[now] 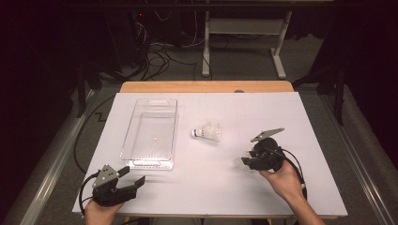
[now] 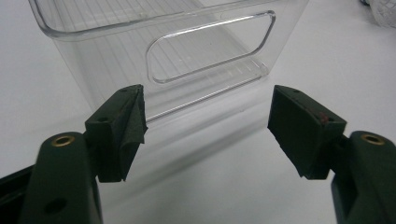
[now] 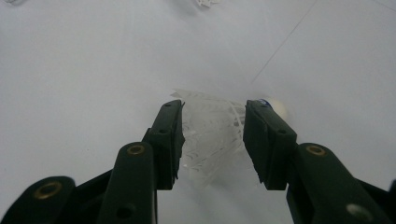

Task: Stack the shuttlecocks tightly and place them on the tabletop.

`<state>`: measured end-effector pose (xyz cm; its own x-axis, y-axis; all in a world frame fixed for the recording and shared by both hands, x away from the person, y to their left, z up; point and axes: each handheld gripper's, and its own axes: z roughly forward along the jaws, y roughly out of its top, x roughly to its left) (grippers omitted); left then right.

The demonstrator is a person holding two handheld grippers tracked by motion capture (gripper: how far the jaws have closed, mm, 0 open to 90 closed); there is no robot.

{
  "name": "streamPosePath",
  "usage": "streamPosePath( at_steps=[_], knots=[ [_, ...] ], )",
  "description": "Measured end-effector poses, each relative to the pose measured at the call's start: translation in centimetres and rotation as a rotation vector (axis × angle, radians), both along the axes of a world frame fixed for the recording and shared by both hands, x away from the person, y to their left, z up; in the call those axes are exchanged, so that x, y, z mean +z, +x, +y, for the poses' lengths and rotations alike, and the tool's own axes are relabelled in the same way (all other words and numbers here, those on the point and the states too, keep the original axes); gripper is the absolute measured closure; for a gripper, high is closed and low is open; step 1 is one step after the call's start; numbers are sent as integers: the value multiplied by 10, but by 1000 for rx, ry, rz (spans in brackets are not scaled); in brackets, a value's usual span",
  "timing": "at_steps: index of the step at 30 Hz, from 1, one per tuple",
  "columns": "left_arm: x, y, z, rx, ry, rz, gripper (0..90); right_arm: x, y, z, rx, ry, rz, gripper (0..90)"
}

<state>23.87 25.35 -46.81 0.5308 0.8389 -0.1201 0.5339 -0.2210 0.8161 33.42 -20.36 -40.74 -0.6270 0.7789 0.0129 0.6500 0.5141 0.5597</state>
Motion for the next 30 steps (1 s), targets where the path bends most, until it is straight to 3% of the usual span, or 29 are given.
streamPosePath(
  at_steps=[15,30],
  knots=[
    [0,0,0,-5,-2,1,287,-1,0,-2,-4,3,1,659],
    [0,0,0,-6,-2,1,287,2,0,-2,6,-4,-9,785]
  ],
)
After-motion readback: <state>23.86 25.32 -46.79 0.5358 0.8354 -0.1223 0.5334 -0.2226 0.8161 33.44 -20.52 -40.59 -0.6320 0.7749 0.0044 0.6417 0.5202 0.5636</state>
